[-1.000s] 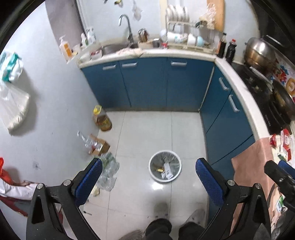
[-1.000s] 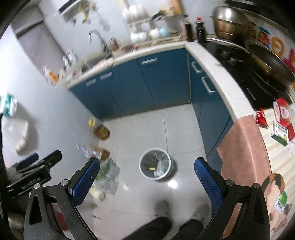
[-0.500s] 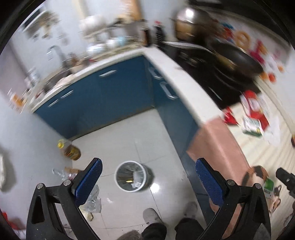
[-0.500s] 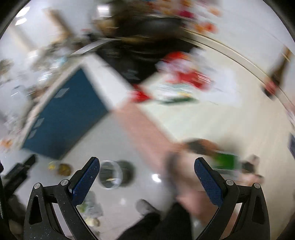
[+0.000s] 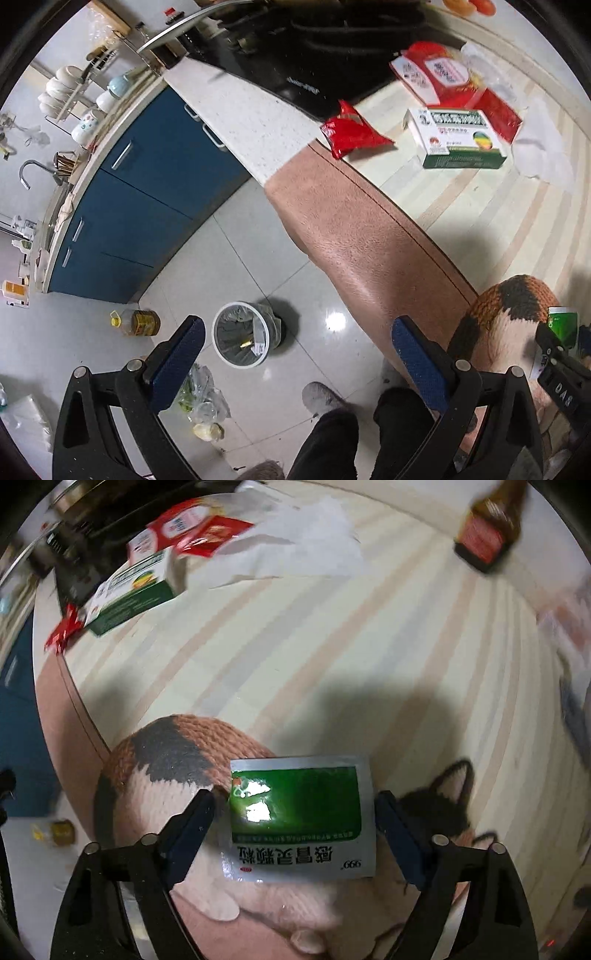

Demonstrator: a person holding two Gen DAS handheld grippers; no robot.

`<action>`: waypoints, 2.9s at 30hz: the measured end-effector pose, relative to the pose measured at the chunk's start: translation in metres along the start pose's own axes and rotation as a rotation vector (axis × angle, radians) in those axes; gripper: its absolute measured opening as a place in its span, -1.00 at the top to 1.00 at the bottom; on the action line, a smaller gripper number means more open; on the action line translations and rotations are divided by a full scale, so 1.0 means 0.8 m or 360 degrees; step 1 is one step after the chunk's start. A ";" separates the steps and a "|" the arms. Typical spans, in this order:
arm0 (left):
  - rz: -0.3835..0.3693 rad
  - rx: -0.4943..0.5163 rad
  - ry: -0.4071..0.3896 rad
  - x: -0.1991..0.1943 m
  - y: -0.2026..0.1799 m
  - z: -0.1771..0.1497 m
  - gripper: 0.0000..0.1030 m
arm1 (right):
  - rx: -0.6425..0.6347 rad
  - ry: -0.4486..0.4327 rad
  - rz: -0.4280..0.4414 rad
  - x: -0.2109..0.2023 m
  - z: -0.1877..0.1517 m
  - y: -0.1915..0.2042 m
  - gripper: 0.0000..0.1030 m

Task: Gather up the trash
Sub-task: 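Grasp the green tube with the right tool while the left tool reaches for the red packet, then carry the green tube and red packet over the trash bin, then open both tools over the trash bin to drop the tube and packet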

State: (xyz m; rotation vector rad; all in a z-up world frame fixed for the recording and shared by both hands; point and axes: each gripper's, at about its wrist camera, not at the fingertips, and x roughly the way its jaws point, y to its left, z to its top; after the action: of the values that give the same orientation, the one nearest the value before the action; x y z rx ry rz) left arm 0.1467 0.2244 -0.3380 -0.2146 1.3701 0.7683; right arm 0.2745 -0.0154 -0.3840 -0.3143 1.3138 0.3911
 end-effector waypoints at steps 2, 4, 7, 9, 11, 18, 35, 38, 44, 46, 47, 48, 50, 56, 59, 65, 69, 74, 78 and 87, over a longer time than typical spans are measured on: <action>0.0007 -0.0013 0.0021 0.005 0.002 0.005 -1.00 | -0.0118 -0.0111 0.0017 -0.011 0.001 0.007 0.80; 0.0014 -0.0036 0.0032 0.010 0.006 0.014 -1.00 | -0.0122 -0.0095 0.0100 -0.010 0.007 0.002 0.98; 0.0018 -0.0078 0.0038 0.014 0.013 0.030 -1.00 | -0.0021 -0.0126 0.0258 -0.015 0.027 -0.017 0.98; -0.0002 -0.0117 0.0031 0.017 0.021 0.044 -1.00 | 0.0073 -0.0157 0.0370 -0.024 0.049 -0.036 0.98; -0.0049 -0.0176 0.0029 0.021 0.029 0.061 -1.00 | 0.0131 -0.0188 0.0445 -0.033 0.072 -0.049 0.98; -0.0533 -0.0491 0.0135 0.058 0.046 0.142 -1.00 | 0.0132 -0.0271 0.0510 -0.037 0.158 -0.024 0.98; -0.0598 -0.0464 0.0177 0.081 0.015 0.159 0.71 | 0.0117 -0.0265 0.0478 -0.022 0.198 0.005 0.98; -0.0570 -0.0469 0.0100 0.059 0.038 0.147 0.71 | 0.0096 -0.0277 0.0514 -0.039 0.187 0.016 0.98; -0.0498 -0.0482 -0.0009 0.025 0.111 0.089 0.71 | -0.0072 -0.0282 0.0622 -0.080 0.150 0.094 0.98; -0.0488 -0.0513 -0.0024 0.022 0.146 0.058 0.71 | -0.0168 -0.0261 0.0662 -0.088 0.133 0.136 0.98; -0.0479 -0.0527 -0.0029 0.024 0.160 0.047 0.71 | -0.0232 -0.0245 0.0683 -0.091 0.121 0.165 0.98; -0.0464 -0.0552 -0.0033 0.024 0.179 0.026 0.71 | -0.0276 -0.0232 0.0703 -0.092 0.110 0.187 0.98; -0.0445 -0.0585 -0.0025 0.032 0.204 0.004 0.71 | -0.0381 -0.0192 0.0743 -0.092 0.085 0.242 0.98; -0.0378 -0.0744 0.0068 0.088 0.302 -0.089 0.71 | -0.0675 -0.0050 0.0819 -0.069 0.003 0.409 0.98; -0.0361 -0.0838 0.0150 0.133 0.344 -0.134 0.71 | -0.0771 0.0022 0.0826 -0.043 -0.035 0.477 0.98; -0.0352 -0.0992 0.0278 0.228 0.409 -0.200 0.71 | -0.0892 0.0174 0.0842 0.029 -0.104 0.581 0.98; -0.0459 -0.1146 0.0389 0.326 0.444 -0.240 0.71 | -0.0916 0.0315 0.0854 0.114 -0.145 0.636 0.98; -0.0589 -0.1304 0.0531 0.466 0.458 -0.282 0.71 | -0.0839 0.0538 0.0855 0.266 -0.191 0.686 0.98; -0.0676 -0.1352 0.0616 0.587 0.451 -0.309 0.70 | -0.0729 0.0723 0.0877 0.402 -0.224 0.718 0.98; -0.0684 -0.1314 0.0795 0.756 0.427 -0.349 0.29 | -0.0927 0.0803 0.0695 0.615 -0.266 0.771 0.67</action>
State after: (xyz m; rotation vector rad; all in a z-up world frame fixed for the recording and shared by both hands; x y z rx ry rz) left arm -0.2796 0.5432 -0.8641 -1.3788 1.3182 0.9069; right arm -0.0868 0.4917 -0.9132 -0.6436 1.7498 1.1270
